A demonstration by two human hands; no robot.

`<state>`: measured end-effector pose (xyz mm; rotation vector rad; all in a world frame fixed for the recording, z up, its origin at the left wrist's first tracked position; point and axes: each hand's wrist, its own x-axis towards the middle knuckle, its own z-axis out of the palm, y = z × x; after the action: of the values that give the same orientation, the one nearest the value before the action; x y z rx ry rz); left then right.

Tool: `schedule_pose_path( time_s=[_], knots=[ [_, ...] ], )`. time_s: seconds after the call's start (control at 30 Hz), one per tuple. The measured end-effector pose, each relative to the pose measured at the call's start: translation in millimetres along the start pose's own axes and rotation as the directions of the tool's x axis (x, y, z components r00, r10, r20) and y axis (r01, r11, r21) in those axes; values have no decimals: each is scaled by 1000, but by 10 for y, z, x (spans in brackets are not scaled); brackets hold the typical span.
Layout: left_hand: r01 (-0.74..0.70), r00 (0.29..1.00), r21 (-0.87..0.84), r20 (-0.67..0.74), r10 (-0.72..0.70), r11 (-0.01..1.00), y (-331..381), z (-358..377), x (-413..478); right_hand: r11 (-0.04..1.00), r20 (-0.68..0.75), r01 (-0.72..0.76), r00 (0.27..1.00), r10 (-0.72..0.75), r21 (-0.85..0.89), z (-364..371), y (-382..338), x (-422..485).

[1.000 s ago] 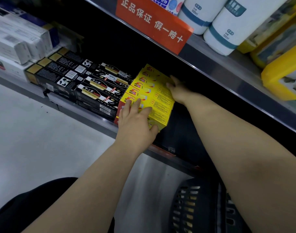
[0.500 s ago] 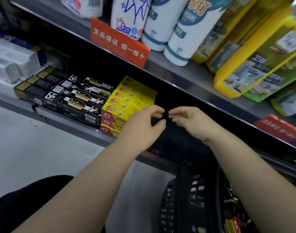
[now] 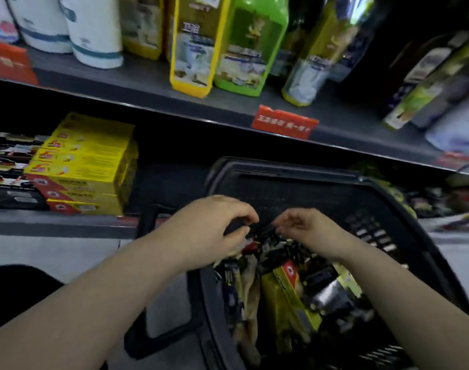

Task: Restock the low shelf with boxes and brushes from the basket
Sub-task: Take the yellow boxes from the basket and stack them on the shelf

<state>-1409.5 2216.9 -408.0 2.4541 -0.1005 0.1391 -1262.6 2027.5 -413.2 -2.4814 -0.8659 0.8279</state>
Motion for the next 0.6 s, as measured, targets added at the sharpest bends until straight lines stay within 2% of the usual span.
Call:
schedule_pose_path(
  time_s=[0.13,0.23,0.4,0.43,0.5,0.53,0.6],
  knots=[
    [-53,982,62,183,41,997,177,273,58,924,111,-115,980,165,-365,151,664,2],
    [-42,975,75,222,24,996,220,366,88,857,179,-167,942,285,-487,418,896,39],
    [29,973,20,229,-33,999,263,425,144,690,76,-268,902,424,-673,867,1005,166],
    [51,973,-3,224,-49,999,272,431,153,690,73,-268,903,422,-672,865,1005,197],
    [96,976,-71,201,-80,993,273,444,169,755,111,-267,906,409,-599,751,985,245],
    [120,977,-109,187,-98,987,267,458,181,812,118,-297,907,405,-503,650,956,254],
    [182,974,-183,168,-151,966,245,490,210,908,125,-375,908,401,-186,430,853,246]
  ],
)
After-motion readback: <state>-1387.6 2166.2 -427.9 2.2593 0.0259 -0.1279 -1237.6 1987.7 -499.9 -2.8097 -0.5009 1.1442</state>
